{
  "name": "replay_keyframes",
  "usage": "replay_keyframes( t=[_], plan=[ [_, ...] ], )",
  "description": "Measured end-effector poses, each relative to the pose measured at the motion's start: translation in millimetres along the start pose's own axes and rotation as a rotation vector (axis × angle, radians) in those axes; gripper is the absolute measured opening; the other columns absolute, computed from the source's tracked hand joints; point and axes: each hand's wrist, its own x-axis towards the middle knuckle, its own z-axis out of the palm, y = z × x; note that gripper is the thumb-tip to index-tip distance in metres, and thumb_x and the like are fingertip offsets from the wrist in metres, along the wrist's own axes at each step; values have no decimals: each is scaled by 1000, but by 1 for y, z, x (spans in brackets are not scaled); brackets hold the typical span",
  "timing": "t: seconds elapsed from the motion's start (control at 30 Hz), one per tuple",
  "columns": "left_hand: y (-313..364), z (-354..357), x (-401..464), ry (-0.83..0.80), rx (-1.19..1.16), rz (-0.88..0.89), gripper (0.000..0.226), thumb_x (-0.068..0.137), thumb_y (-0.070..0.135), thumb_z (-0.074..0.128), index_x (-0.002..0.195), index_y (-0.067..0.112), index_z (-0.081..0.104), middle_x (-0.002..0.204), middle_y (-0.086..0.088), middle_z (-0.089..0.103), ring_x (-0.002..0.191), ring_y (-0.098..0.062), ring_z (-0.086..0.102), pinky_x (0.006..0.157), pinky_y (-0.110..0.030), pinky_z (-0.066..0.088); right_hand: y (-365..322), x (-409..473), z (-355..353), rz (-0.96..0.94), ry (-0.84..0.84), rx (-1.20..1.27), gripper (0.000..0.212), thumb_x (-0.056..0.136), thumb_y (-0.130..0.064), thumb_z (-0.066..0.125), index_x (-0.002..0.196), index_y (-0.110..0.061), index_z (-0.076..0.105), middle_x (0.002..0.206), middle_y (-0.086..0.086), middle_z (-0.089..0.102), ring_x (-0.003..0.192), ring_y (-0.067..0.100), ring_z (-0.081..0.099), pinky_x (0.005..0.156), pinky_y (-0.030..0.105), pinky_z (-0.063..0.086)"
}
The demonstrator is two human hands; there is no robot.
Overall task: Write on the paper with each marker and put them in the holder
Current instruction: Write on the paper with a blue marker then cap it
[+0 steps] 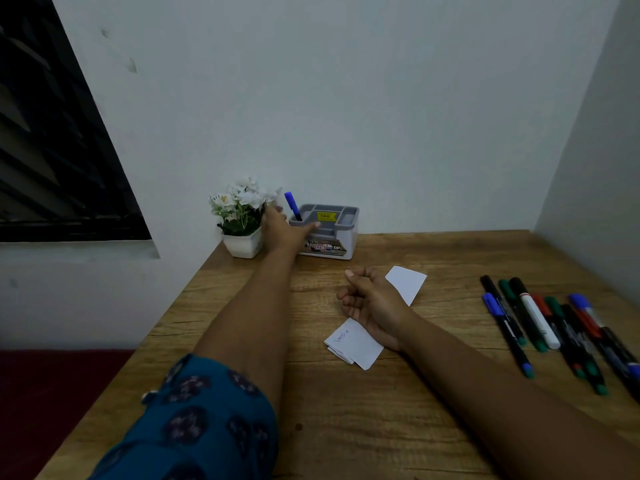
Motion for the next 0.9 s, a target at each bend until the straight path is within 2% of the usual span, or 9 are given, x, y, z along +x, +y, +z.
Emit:
replay_keyframes(
  t=[0.1,0.17,0.23,0.33,0.47,0.67,0.8,0.9],
  plan=[
    [-19,12,-8,-44,8,-25,96,58,38,92,133,9,39,135,-11,51,121,-26,51,99,-41,47,1,2,-1,-8,1,-2,20,96,-19,60,109,-13,45,72,10,64,64,14,60,63,27,52],
    [-24,17,-11,-135,-71,-63,94,63,38,89,138,11,39,135,-8,55,121,-25,54,98,-38,48,0,2,-1,-22,23,25,19,96,-17,60,108,-13,47,69,9,65,61,13,60,61,26,53],
    [-27,20,-14,-185,-97,-49,82,66,34,88,133,12,46,129,-6,61,116,-23,58,95,-37,50,0,2,-3,-37,63,83,15,95,-14,60,105,-12,48,67,7,66,58,12,59,60,25,52],
    [-29,21,-22,-128,-48,-13,69,66,31,88,123,11,54,121,-7,66,108,-23,62,90,-39,53,0,3,-4,-23,109,118,10,96,-14,59,101,-14,51,67,7,66,60,12,59,63,26,53],
    [-28,24,-31,-50,46,22,61,66,37,87,114,11,59,112,-6,69,98,-21,65,78,-31,52,0,4,-2,-15,126,117,7,96,-15,58,97,-14,51,67,7,66,61,13,59,63,26,53],
    [-29,23,-33,3,149,-16,45,79,27,78,115,7,59,118,-13,67,104,-27,64,85,-37,53,-1,1,0,-10,131,102,6,97,-15,58,97,-14,52,67,6,65,62,12,59,65,27,53],
    [-26,19,-40,17,167,-59,58,78,28,80,124,5,53,126,-14,61,113,-29,59,84,-30,45,-3,-2,1,0,119,102,6,97,-16,57,95,-15,51,66,5,65,62,12,59,65,27,53],
    [-16,13,-59,92,209,-63,68,79,33,78,130,5,43,133,-17,48,122,-32,48,93,-36,44,-3,-1,2,32,145,149,6,99,-16,54,94,-15,50,60,5,60,57,12,54,59,26,48]
  ],
)
